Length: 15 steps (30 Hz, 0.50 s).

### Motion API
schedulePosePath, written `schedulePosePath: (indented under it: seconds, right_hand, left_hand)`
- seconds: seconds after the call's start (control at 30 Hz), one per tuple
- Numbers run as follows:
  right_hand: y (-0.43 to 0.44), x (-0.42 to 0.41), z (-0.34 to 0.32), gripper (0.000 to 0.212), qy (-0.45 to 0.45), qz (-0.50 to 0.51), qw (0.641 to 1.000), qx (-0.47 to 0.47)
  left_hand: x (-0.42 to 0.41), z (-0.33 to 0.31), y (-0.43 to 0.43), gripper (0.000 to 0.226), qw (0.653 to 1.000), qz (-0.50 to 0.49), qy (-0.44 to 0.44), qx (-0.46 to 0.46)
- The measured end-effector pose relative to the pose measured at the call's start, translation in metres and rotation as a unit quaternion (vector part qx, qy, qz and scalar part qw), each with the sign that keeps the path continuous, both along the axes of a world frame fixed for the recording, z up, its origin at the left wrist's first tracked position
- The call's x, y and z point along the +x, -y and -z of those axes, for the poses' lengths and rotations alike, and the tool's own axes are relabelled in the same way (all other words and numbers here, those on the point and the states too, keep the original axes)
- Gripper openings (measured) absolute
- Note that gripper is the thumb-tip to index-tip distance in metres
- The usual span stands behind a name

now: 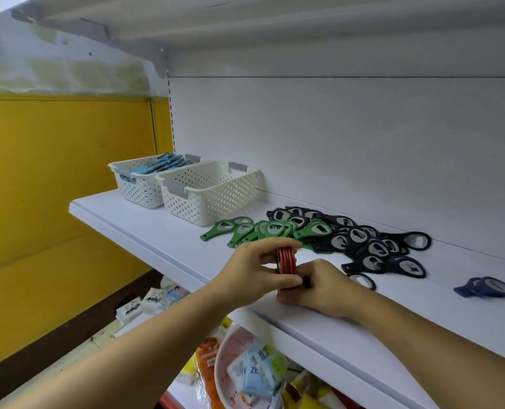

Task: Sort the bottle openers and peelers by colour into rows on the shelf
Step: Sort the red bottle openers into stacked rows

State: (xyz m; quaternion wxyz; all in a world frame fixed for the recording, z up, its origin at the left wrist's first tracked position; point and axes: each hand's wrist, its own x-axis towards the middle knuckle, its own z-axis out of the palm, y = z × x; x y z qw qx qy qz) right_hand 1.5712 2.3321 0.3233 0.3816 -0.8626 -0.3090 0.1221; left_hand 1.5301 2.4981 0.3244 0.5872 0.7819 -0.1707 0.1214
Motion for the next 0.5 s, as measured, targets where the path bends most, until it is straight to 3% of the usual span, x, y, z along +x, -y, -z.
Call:
schedulePosePath:
  seconds: [0.23,0.37,0.5]
  right_hand:
    - [0.019,-0.024,-0.012,0.009,-0.064,0.043,0.996,0.035]
    - [0.045,-0.041,-0.023,0.016,-0.075,0.064,0.993,0.062]
    - [0.071,-0.057,-0.031,0.003,-0.091,0.103,0.986,0.096]
  left_hand:
    - [-0.006,-0.016,0.011,0.042,0.991,0.074,-0.081,-0.074]
    - [-0.012,-0.026,0.03,0.041,0.979,0.106,-0.097,-0.148]
    - [-0.013,-0.03,0.058,0.043,0.969,0.152,-0.099,-0.17]
